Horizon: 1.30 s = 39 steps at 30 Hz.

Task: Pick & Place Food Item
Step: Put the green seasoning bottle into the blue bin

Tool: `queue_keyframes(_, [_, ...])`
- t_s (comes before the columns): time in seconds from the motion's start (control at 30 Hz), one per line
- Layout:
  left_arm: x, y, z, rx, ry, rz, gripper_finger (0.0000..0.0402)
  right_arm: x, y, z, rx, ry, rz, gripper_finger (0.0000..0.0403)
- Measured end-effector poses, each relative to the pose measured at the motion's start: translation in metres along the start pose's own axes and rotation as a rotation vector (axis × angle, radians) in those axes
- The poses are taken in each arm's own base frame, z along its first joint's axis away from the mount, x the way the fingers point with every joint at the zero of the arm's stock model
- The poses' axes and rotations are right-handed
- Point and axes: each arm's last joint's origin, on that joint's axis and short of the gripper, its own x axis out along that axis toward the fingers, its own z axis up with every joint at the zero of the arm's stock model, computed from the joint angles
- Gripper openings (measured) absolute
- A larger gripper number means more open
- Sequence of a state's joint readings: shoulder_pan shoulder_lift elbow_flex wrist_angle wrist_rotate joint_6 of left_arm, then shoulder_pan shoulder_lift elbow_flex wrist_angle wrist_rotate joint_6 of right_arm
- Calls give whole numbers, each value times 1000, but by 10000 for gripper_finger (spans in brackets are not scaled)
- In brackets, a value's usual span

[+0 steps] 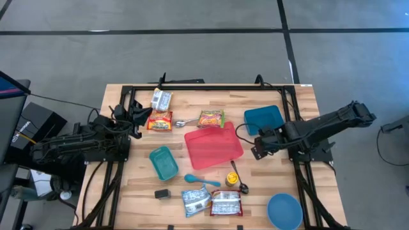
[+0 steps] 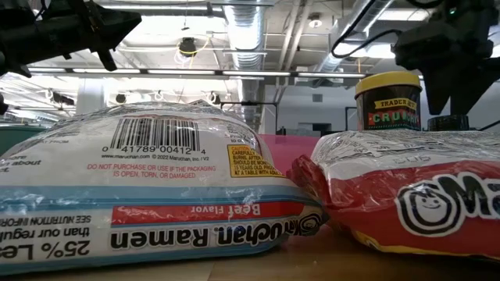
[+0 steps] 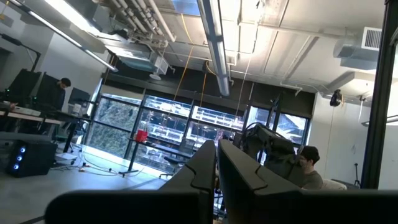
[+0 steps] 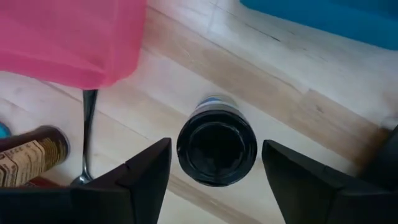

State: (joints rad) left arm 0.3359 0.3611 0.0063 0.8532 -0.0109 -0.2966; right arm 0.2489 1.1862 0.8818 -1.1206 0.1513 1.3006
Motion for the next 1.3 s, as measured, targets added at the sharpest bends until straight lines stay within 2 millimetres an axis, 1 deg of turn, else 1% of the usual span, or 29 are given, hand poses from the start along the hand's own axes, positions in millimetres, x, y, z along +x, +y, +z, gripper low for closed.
queue_keyframes(0.27, [0,0,0,0,0,0,12,1,0,2,10,-6,0,245])
queue_keyframes(0.4, [0,0,0,0,0,0,12,9,2,1,-2,5,-41,245])
queue_keyframes(0.7, [0,0,0,0,0,0,12,33,14,-1,-24,36,-139,244])
queue_keyframes(0.87, [0,0,0,0,0,0,12,41,17,-2,-42,52,-175,244])
queue_keyframes(1.3, [0,0,0,0,1,0,12,38,18,0,-48,39,-137,244])
